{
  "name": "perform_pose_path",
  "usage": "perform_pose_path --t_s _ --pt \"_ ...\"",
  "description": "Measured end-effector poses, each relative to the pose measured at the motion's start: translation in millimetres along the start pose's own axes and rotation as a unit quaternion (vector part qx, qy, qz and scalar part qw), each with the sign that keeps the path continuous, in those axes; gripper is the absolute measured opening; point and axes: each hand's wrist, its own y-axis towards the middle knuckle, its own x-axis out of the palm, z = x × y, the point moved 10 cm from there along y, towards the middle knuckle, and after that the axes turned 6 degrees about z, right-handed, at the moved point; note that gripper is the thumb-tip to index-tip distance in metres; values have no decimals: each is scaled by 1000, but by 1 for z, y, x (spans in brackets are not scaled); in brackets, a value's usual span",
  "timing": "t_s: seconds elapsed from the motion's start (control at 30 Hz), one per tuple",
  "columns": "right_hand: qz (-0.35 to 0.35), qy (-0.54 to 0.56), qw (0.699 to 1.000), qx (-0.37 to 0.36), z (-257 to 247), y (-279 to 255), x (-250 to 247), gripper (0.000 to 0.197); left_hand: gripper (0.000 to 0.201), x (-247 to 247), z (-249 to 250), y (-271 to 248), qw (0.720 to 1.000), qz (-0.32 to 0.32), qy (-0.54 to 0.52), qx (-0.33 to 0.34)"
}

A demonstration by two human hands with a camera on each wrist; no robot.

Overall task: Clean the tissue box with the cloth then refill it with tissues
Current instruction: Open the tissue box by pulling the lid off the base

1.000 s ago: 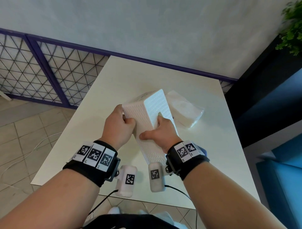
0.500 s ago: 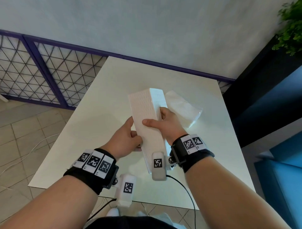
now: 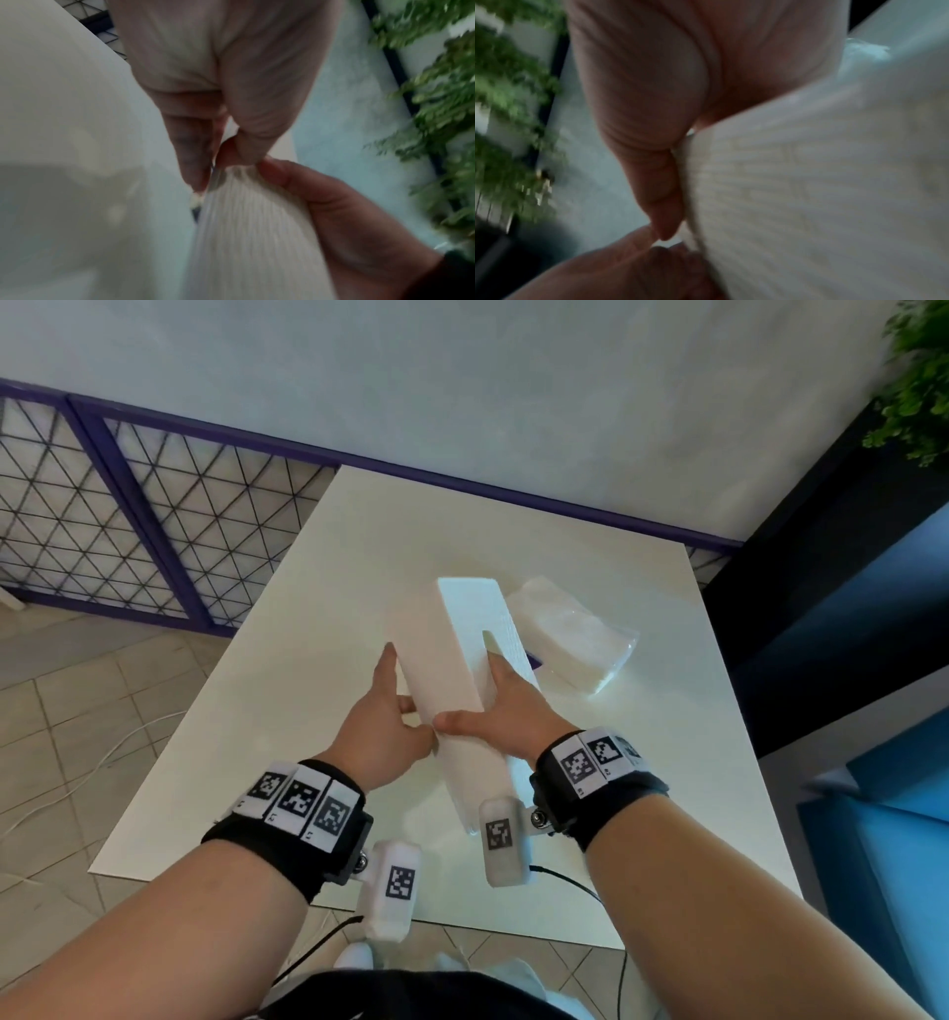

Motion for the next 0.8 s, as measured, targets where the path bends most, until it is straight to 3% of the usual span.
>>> perform_pose_path --t_s 0.07,0.17,0.27,0.33,0.47,0.53,0.67,0.73,0.8 --pt "-11 -86 996 -14 2 1 6 113 112 -13 -17 6 997 56 47 3" --pt "-36 -140 989 -7 15 3 17 108 108 -38 -38 15 994 100 51 7" --pt "-39 -114 993 10 26 2 24 108 73 -45 -51 19 995 74 61 -5" --pt "-30 -103 994 20 32 3 23 107 45 -48 -63 19 996 81 -3 -26" --pt "-62 -142 988 7 28 0 25 85 31 -46 -88 14 983 98 -131 -80" --pt "-71 -186 980 -13 23 -1 25 82 36 -43 -93 11 975 87 -178 -104" --pt "-46 -233 970 -59 3 -2 17 85 96 -28 -80 2 949 -37 -299 -95" --pt "-54 -174 982 -56 -3 -7 16 89 107 -17 -53 -8 924 -119 -356 -68" --pt "-47 -57 996 -45 -7 -12 12 93 104 -13 -26 -13 907 -151 -388 -62"
